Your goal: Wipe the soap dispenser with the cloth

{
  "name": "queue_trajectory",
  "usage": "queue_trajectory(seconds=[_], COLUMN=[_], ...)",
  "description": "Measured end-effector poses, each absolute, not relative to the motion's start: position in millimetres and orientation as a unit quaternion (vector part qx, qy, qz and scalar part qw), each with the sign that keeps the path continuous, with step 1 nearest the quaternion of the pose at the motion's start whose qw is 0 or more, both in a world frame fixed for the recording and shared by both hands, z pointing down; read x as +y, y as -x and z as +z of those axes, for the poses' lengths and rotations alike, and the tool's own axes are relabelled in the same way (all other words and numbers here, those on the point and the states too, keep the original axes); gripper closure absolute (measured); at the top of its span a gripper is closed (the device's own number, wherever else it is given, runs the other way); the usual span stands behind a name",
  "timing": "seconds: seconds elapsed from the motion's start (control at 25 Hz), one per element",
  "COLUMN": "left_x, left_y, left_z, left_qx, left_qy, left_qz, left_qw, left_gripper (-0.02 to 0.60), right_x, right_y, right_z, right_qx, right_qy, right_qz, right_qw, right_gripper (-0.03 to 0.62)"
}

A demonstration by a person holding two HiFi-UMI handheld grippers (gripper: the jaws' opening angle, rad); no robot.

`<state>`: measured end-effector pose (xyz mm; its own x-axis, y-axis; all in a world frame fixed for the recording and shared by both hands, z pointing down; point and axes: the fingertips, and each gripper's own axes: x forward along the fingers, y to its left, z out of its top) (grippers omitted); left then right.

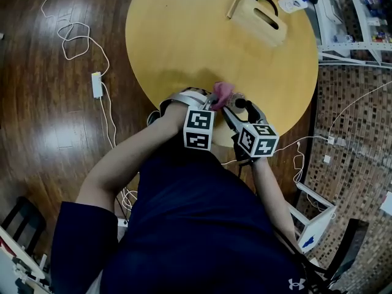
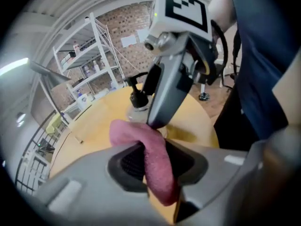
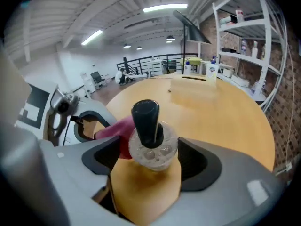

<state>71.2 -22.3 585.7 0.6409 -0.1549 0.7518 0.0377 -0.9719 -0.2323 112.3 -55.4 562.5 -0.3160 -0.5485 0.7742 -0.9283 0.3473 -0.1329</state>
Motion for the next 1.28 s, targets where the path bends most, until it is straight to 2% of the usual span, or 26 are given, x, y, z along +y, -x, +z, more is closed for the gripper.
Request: queue_trajectory(seconds=[0.12,0.28,0.44,0.56,0.72,0.76,0.84,1.04,1.16,1.28], left_x=[-20.3,-13.1,-11.2,-11.1,-19.9,-23.0,-29.9,-43.0,-35.1,-23.3], left_y=[-67.8,-71.6,-78.3,-81.5,-75.7,-74.3,-71.0,-65.4,-75.4,-78.1], left_z=[620.4,655.7,632.9,596.9,577.7,581.8,601.9,655.6,643.1,612.6], left_qx=[-0.008,-0.047,-0.041,-0.023,-0.009,-0.008,-0.013,-0.046,-0.051,-0.04], left_qy=[0.871,0.852,0.866,0.886,0.883,0.879,0.867,0.828,0.836,0.854], left_qz=[-0.473,-0.508,-0.485,-0.448,-0.442,-0.447,-0.47,-0.536,-0.522,-0.49], left_qw=[0.135,0.12,0.112,0.119,0.158,0.163,0.162,0.156,0.163,0.172], left_gripper=[0.474,0.474,0.474,0.474,0.474,0.474,0.474,0.474,0.474,0.474], right_x=[-62.0,-64.8,-63.2,-57.8,-57.5,-58.9,-61.7,-65.8,-63.6,-57.1], right_y=[-114.0,-109.5,-109.6,-110.6,-114.9,-114.6,-115.0,-114.2,-118.5,-120.8], right_z=[567.0,568.6,570.2,566.6,564.2,566.7,572.1,575.2,577.2,565.1], right_qx=[-0.754,-0.811,-0.851,-0.842,-0.8,-0.795,-0.791,-0.824,-0.826,-0.809], right_qy=[-0.488,-0.405,-0.319,-0.336,-0.417,-0.421,-0.412,-0.338,-0.316,-0.386], right_qz=[0.269,0.205,0.151,0.167,0.244,0.246,0.232,0.181,0.157,0.228], right_qw=[0.347,0.369,0.388,0.389,0.356,0.362,0.387,0.416,0.439,0.38], right_gripper=[0.249,0.249,0.246,0.204,0.204,0.207,0.251,0.252,0.238,0.155])
